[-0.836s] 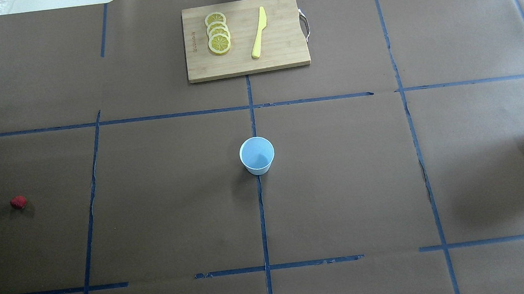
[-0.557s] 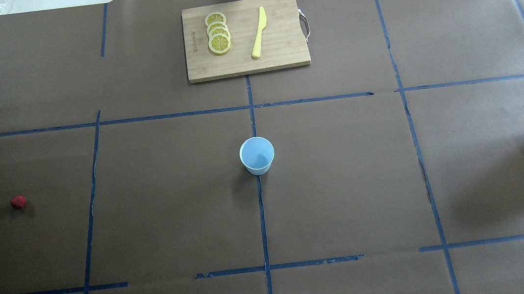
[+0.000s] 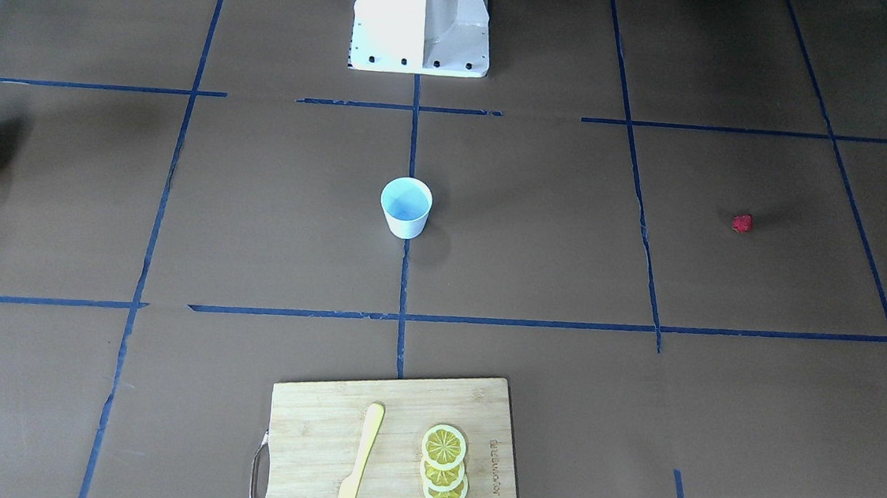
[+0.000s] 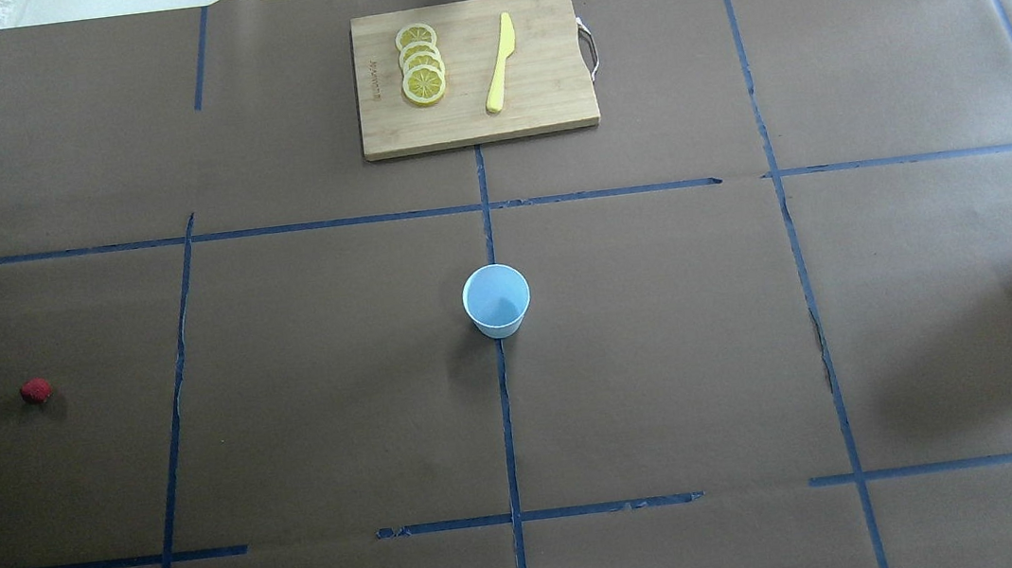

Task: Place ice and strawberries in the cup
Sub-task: 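Grasp ice cubes from the pink bowl with the right gripper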

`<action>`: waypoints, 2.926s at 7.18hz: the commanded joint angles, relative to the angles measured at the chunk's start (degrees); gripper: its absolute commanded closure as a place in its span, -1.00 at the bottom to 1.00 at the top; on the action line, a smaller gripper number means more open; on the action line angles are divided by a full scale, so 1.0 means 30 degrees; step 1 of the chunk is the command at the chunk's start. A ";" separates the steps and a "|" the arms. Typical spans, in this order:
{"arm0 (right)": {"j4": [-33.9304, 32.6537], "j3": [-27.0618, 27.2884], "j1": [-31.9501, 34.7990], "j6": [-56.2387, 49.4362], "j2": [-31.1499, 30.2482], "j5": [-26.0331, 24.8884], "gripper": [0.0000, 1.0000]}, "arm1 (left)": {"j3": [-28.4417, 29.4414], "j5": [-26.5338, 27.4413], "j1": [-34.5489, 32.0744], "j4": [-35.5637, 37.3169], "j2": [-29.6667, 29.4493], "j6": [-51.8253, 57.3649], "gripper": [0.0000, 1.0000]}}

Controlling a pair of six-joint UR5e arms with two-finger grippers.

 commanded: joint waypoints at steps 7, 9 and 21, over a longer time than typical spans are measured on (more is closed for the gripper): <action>0.6358 0.0055 -0.3446 0.0967 -0.3501 -0.0089 -0.77 | -0.0878 -0.0026 -0.0010 -0.0091 0.0151 0.0008 -1.00; 0.6300 -0.0149 -0.3882 0.0996 -0.3502 -0.0440 -0.75 | -0.0939 -0.0055 -0.0010 -0.0091 0.0181 0.0008 -1.00; 0.6358 -0.1088 -0.4647 0.0967 -0.3268 -0.0472 0.64 | -0.1290 -0.0085 -0.0010 -0.0091 0.0181 0.0007 -1.00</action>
